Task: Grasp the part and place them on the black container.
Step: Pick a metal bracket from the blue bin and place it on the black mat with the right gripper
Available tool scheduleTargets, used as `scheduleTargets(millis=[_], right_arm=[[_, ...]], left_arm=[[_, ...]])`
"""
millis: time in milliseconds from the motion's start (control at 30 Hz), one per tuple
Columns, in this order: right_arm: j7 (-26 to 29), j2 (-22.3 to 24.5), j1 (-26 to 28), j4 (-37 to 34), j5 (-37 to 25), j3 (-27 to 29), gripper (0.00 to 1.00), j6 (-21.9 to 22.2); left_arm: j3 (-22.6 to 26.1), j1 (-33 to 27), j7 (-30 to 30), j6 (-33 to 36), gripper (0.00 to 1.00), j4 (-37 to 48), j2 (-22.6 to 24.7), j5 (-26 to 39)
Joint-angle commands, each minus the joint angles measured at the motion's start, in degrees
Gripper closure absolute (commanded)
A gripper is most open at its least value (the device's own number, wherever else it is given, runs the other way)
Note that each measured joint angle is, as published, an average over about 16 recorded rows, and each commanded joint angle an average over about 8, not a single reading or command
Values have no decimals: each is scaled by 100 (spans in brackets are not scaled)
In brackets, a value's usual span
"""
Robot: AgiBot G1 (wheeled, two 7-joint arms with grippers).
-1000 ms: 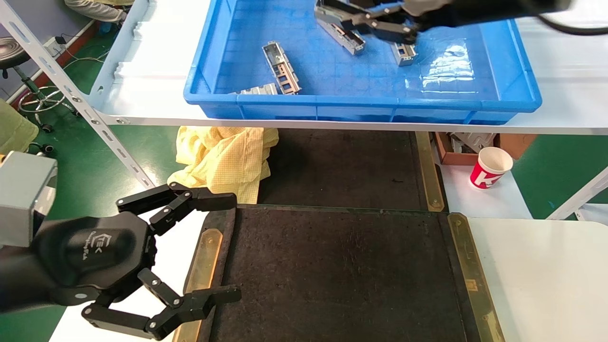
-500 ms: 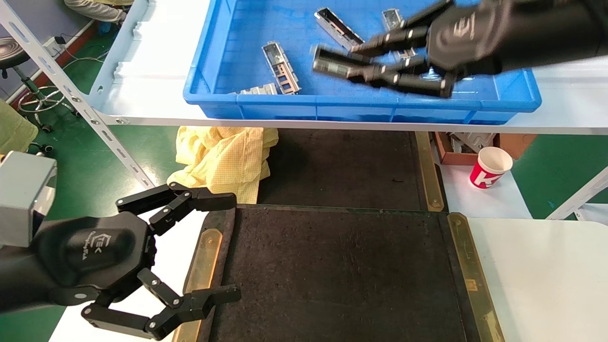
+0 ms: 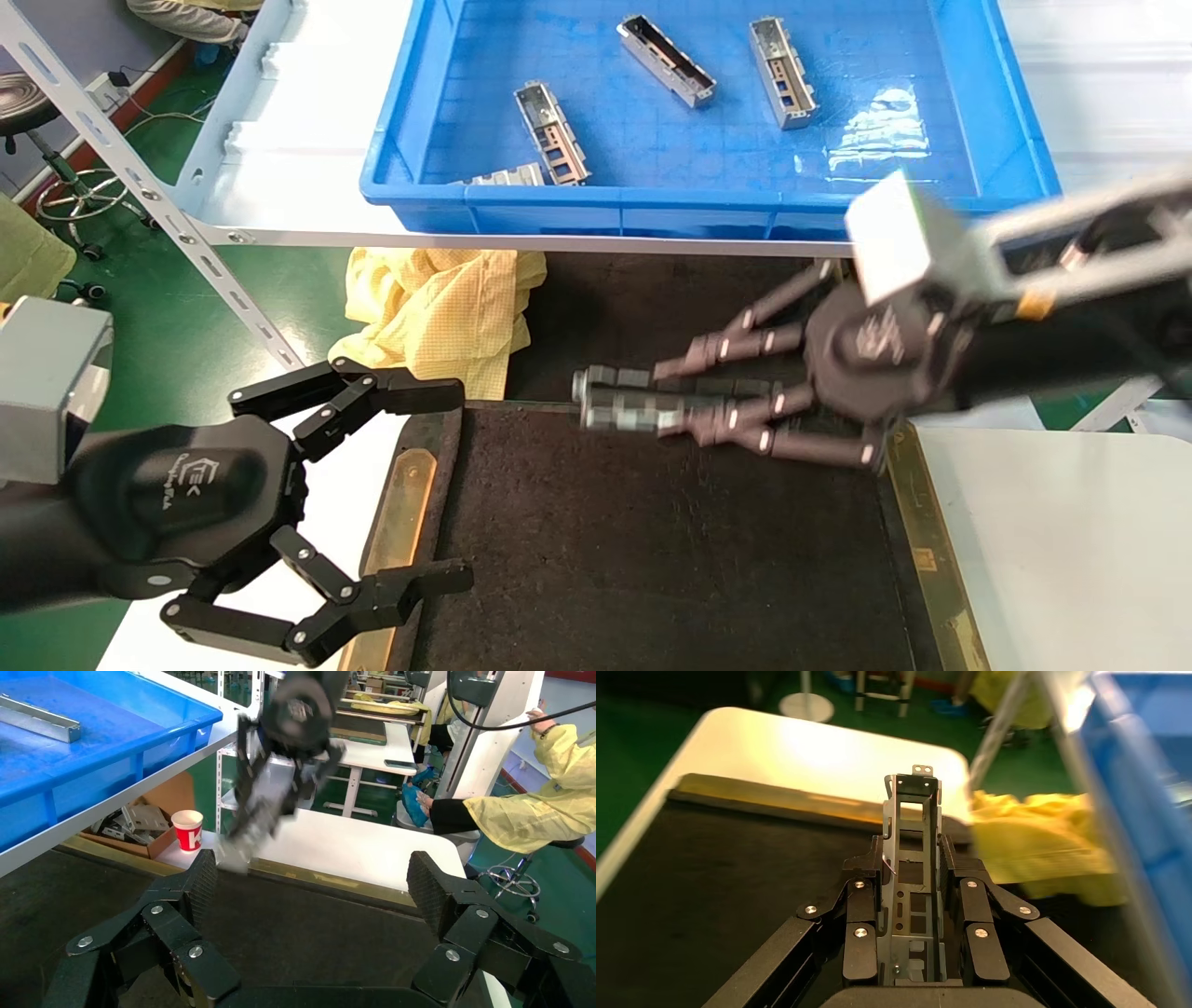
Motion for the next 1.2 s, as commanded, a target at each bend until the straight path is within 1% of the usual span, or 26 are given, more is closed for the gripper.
scheduleTargets(millis=[33, 200, 400, 633, 833, 1000, 1200], right_arm=[[13, 26, -138, 140, 88, -194, 100, 16], [-492, -344, -368, -154, 39, -559, 100, 45], [-1104, -1009, -610, -927, 12, -788, 100, 166], [-1716, -1814, -961, -1994, -79, -865, 100, 567], [-2060, -2352, -1225, -2701, -69, -849, 100, 911], [-2181, -2592, -1374, -2898, -2, -814, 100, 1155], [-2074, -2665, -1547, -2657, 84, -805, 100, 1667]], left_arm=[[0, 0, 0, 0, 0, 0, 0, 0], [0, 0, 0, 0, 0, 0, 0, 0], [0, 0, 0, 0, 0, 0, 0, 0], [0, 0, 0, 0, 0, 0, 0, 0], [0, 0, 0, 0, 0, 0, 0, 0], [0, 0, 0, 0, 0, 0, 0, 0], [0, 0, 0, 0, 0, 0, 0, 0]])
